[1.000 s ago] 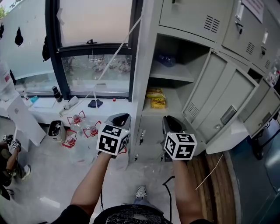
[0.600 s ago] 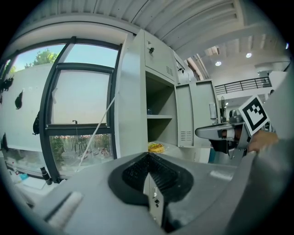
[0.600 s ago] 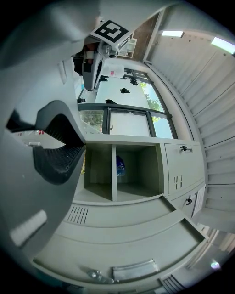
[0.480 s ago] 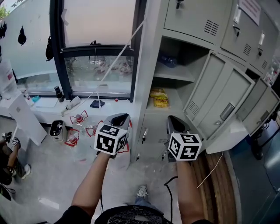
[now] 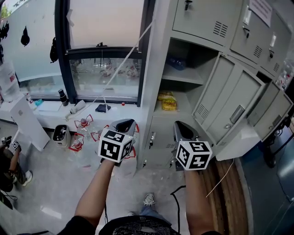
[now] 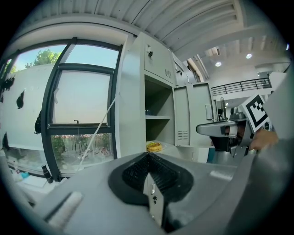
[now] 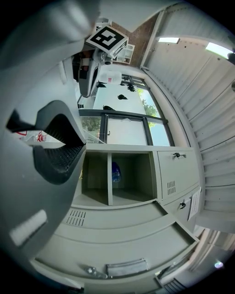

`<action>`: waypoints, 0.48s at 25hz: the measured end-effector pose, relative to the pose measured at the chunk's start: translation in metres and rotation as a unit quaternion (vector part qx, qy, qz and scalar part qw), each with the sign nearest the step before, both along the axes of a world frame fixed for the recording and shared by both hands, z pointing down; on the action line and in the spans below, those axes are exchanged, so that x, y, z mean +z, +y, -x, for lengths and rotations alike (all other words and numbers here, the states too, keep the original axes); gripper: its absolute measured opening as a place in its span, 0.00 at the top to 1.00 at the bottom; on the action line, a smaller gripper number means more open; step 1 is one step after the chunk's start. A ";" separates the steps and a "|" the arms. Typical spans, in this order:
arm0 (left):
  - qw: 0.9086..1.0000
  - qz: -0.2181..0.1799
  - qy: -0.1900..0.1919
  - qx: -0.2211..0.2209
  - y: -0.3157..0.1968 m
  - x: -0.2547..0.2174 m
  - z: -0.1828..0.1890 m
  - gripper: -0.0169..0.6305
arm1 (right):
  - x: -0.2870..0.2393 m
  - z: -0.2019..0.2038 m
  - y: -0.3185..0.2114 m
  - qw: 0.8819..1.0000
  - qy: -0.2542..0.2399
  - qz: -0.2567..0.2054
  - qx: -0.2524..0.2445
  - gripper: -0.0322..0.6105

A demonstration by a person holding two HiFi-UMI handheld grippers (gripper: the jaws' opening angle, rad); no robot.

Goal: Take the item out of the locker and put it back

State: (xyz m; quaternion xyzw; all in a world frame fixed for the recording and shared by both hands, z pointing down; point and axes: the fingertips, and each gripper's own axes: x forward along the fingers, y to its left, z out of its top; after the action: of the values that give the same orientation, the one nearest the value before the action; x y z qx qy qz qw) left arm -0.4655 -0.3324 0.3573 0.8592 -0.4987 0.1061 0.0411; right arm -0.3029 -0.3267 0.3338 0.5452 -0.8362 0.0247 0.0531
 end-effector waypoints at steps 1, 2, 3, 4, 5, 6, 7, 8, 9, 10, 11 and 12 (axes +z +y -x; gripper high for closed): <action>1.000 -0.001 0.000 0.000 0.001 -0.001 -0.001 0.97 | 0.000 0.000 0.002 1.000 -0.001 0.000 0.000 0.91; 1.000 -0.001 0.000 0.001 0.003 -0.001 -0.001 0.97 | -0.001 0.000 0.003 1.000 -0.002 -0.001 0.000 0.91; 1.000 -0.001 0.000 0.002 0.004 0.000 -0.002 0.97 | -0.001 -0.001 0.004 1.000 -0.003 -0.001 0.000 0.91; 1.000 -0.001 -0.001 0.002 0.005 0.000 -0.003 0.97 | 0.000 -0.001 0.006 1.000 -0.003 -0.001 0.001 0.91; 1.000 0.000 -0.001 0.003 0.006 0.001 -0.004 0.97 | 0.000 -0.002 0.007 1.000 -0.004 -0.001 0.001 0.91; 1.000 0.000 -0.001 0.003 0.008 0.001 -0.004 0.97 | 0.000 -0.003 0.008 1.000 -0.005 -0.001 0.001 0.91; 1.000 0.000 -0.001 0.003 0.008 0.001 -0.005 0.97 | -0.001 -0.004 0.009 1.000 -0.005 -0.001 0.001 0.91; 1.000 0.000 -0.001 0.003 0.009 0.001 -0.005 0.97 | -0.001 -0.004 0.010 1.000 -0.005 -0.001 0.001 0.91; 1.000 0.000 -0.001 0.003 0.010 0.001 -0.006 0.97 | -0.001 -0.004 0.011 1.000 -0.006 -0.002 0.000 0.91; 1.000 -0.001 -0.001 0.003 0.011 0.000 -0.006 0.97 | -0.002 -0.004 0.012 1.000 -0.006 -0.003 0.000 0.91; 1.000 -0.001 -0.001 0.003 0.011 0.000 -0.007 0.97 | -0.002 -0.004 0.013 1.000 -0.006 -0.002 0.000 0.91; 1.000 0.000 -0.001 0.004 0.012 0.000 -0.007 0.97 | -0.002 -0.004 0.013 1.000 -0.007 -0.002 0.000 0.91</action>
State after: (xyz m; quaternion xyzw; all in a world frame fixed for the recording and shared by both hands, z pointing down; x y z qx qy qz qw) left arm -0.4581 -0.3206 0.3572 0.8610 -0.4957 0.1072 0.0398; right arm -0.2986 -0.3133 0.3322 0.5448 -0.8369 0.0266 0.0463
